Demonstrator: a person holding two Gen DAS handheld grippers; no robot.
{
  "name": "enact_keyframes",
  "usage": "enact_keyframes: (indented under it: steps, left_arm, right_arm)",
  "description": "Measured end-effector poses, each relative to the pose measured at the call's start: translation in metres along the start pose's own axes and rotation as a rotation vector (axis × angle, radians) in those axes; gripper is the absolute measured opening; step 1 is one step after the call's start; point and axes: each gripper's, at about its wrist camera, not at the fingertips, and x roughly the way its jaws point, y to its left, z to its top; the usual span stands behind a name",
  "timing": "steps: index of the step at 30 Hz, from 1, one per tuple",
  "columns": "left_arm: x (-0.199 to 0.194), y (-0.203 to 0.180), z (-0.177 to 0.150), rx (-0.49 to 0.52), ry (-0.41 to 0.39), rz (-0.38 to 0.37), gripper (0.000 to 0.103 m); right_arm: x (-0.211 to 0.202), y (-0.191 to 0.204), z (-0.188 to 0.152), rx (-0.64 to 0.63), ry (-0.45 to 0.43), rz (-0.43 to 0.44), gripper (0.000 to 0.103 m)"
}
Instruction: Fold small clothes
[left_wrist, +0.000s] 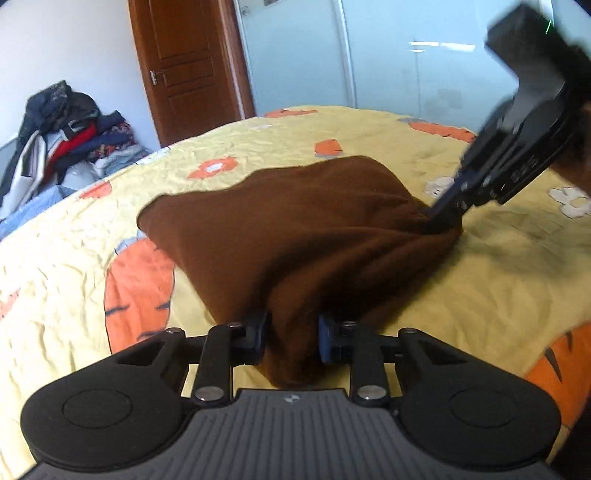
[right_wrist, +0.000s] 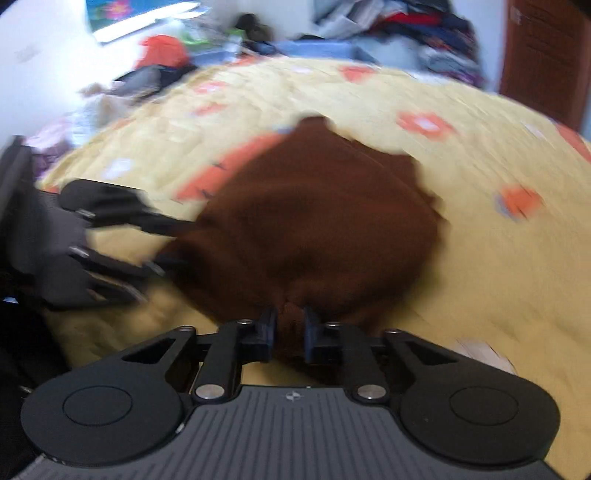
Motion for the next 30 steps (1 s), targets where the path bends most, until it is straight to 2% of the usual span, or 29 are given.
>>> enact_keyframes:
  steps: [1,3,4,5,7,8,9,11,13,16,18,19,20,21,22,23,24,25,27,30]
  left_arm:
    - [-0.002,-0.001,-0.002,0.009,0.001,0.004,0.026]
    - [-0.006,0.001,-0.004,0.003,0.011,-0.012,0.026]
    - [-0.011,0.007,-0.004,-0.024,0.015,-0.052,0.027]
    - [-0.017,0.016,-0.001,-0.075,0.013,-0.104,0.027]
    - [-0.025,0.042,0.002,-0.204,0.002,-0.177,0.033]
    - [-0.03,0.054,0.001,-0.273,-0.005,-0.2,0.05]
    - [-0.033,0.069,0.002,-0.349,-0.029,-0.208,0.075]
    - [-0.031,0.095,0.004,-0.509,-0.098,-0.172,0.091]
    - [-0.009,0.122,0.006,-0.674,-0.083,-0.171,0.091]
    - [0.041,0.149,0.006,-0.899,-0.002,-0.194,0.091]
    - [0.072,0.156,0.007,-0.982,0.055,-0.235,0.089]
    - [0.075,0.158,0.007,-0.985,0.03,-0.239,0.089]
    - [0.082,0.158,0.012,-0.983,0.035,-0.236,0.084]
    - [0.089,0.158,0.016,-0.98,0.044,-0.243,0.055]
    - [0.098,0.157,0.018,-0.978,0.078,-0.249,0.03]
    - [0.104,0.158,0.02,-0.976,0.103,-0.24,0.02]
    - [0.105,0.159,0.023,-0.96,0.089,-0.22,0.016]
    - [0.103,0.158,0.027,-0.925,0.072,-0.204,0.015]
    - [0.092,0.163,0.038,-0.864,0.022,-0.172,0.009]
    - [0.076,0.178,0.057,-0.786,-0.049,-0.148,0.009]
  right_arm:
    - [0.005,-0.007,-0.007,0.037,0.019,0.002,0.014]
    - [0.002,-0.011,-0.018,0.113,0.013,0.07,0.017]
    - [-0.003,-0.011,-0.02,0.147,0.005,0.105,0.034]
    - [-0.007,-0.011,-0.019,0.169,-0.014,0.116,0.044]
    - [-0.02,-0.017,-0.013,0.226,-0.081,0.093,0.091]
    - [-0.025,-0.024,-0.01,0.262,-0.119,0.087,0.098]
    - [-0.031,-0.032,-0.005,0.302,-0.166,0.102,0.099]
    - [-0.033,-0.049,0.007,0.383,-0.22,0.153,0.099]
    - [-0.018,-0.066,0.024,0.435,-0.236,0.157,0.099]
    - [0.027,-0.093,0.047,0.545,-0.185,0.171,0.095]
    - [0.057,-0.105,0.061,0.626,-0.146,0.222,0.095]
    - [0.068,-0.108,0.066,0.644,-0.136,0.229,0.097]
    - [0.074,-0.108,0.068,0.637,-0.159,0.24,0.099]
    - [0.078,-0.107,0.072,0.637,-0.172,0.25,0.096]
    - [0.082,-0.107,0.074,0.645,-0.176,0.254,0.085]
    - [0.085,-0.104,0.073,0.641,-0.177,0.257,0.071]
    - [0.088,-0.105,0.075,0.631,-0.162,0.255,0.028]
    - [0.092,-0.107,0.073,0.632,-0.141,0.259,0.029]
    - [0.09,-0.108,0.067,0.633,-0.164,0.278,0.029]
    - [0.085,-0.106,0.077,0.596,-0.218,0.29,0.028]
